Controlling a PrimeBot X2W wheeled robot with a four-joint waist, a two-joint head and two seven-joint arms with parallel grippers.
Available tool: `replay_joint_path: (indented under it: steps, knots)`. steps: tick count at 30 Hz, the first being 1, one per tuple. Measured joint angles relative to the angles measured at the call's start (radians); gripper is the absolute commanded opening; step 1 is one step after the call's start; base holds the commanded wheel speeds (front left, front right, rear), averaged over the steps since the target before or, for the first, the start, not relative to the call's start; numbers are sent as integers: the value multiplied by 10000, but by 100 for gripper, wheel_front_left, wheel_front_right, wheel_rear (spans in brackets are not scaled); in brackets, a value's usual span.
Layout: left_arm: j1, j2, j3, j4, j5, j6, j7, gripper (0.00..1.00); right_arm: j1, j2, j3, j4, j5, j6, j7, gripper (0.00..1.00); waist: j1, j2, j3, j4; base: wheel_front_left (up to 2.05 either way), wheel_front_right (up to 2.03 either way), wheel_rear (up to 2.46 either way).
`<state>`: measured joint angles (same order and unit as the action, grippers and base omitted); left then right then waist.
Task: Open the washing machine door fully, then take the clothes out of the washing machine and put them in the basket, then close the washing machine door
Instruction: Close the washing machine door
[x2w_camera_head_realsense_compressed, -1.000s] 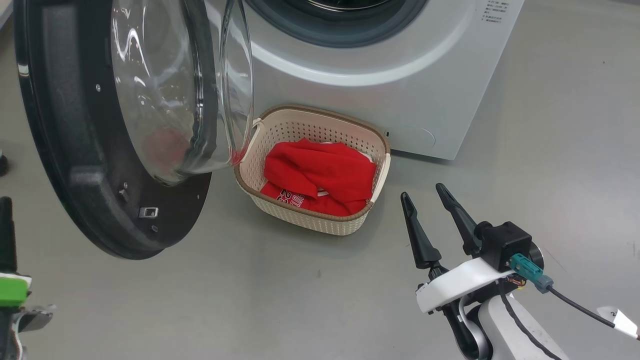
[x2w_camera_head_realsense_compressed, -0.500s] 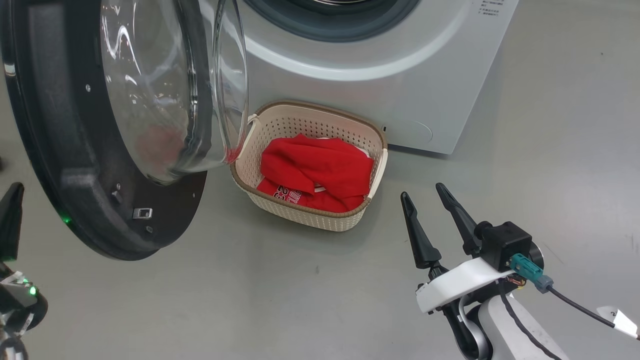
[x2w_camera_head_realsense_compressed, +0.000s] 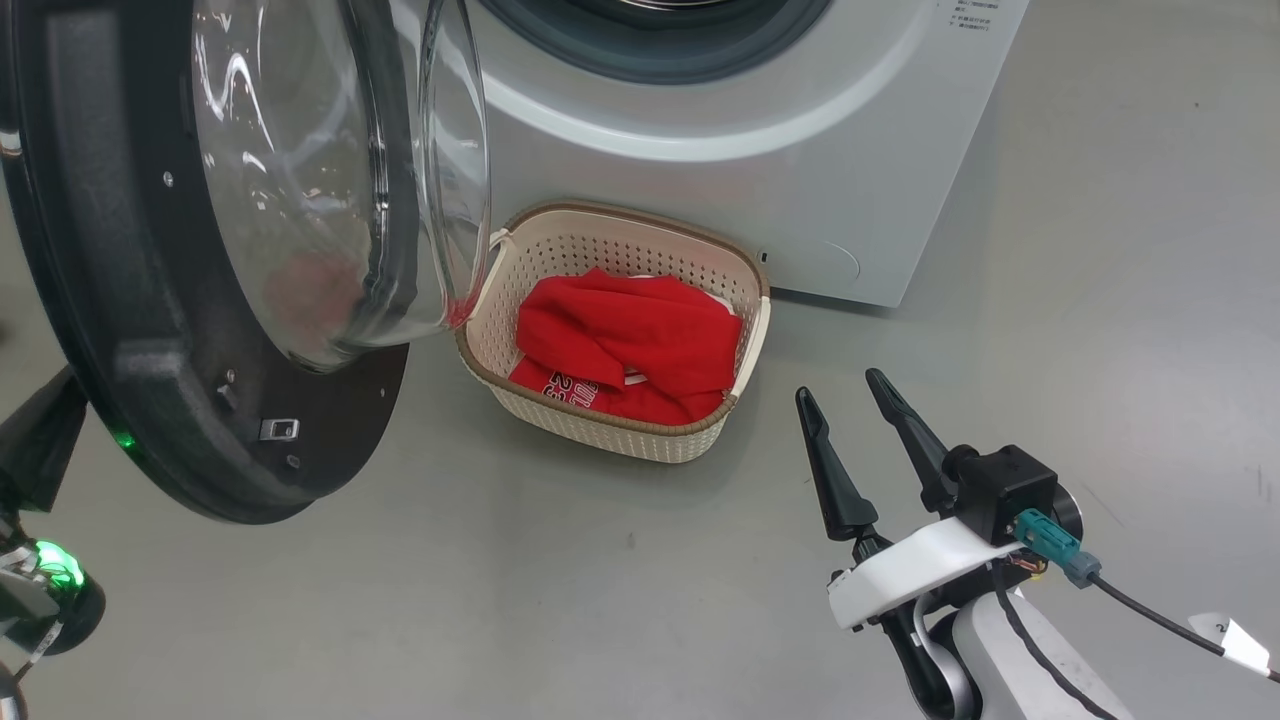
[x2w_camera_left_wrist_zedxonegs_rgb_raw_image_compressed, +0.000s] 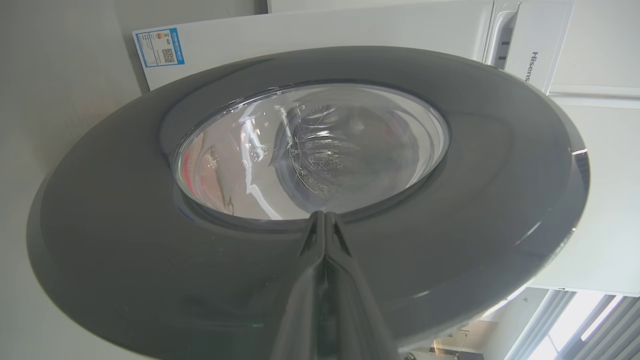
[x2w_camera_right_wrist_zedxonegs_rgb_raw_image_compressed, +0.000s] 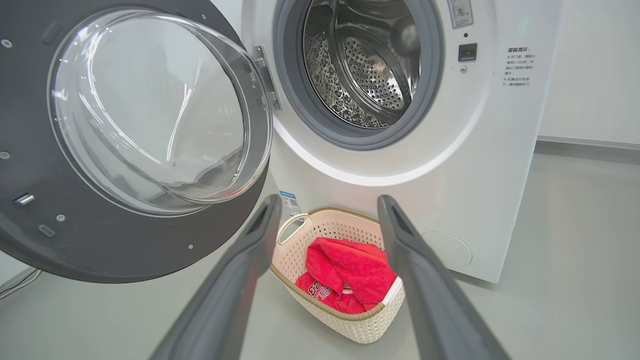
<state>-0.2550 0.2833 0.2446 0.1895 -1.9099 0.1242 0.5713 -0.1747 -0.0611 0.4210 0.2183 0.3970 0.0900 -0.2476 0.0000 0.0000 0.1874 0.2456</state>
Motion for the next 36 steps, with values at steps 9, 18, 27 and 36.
replay_joint_path:
  steps: [9,18,27,36]
  knots:
    - [185,192,-451,-322,-211,0,815,0,-1,2,19,33,0,10,0,100,0,0,-37,-32,0,0,0]
    - [402,205,-777,-629,-685,27,1363,0,-1,4,38,36,0,10,0,100,0,0,-25,-62,0,0,0]
    - [407,13,-823,-863,-1321,27,1461,0,-87,6,155,23,-13,12,0,100,0,0,135,-232,0,0,0]
    - [404,-109,-1229,-1126,-1509,27,1461,0,-247,6,173,15,-15,10,0,100,0,0,366,-743,0,0,0]
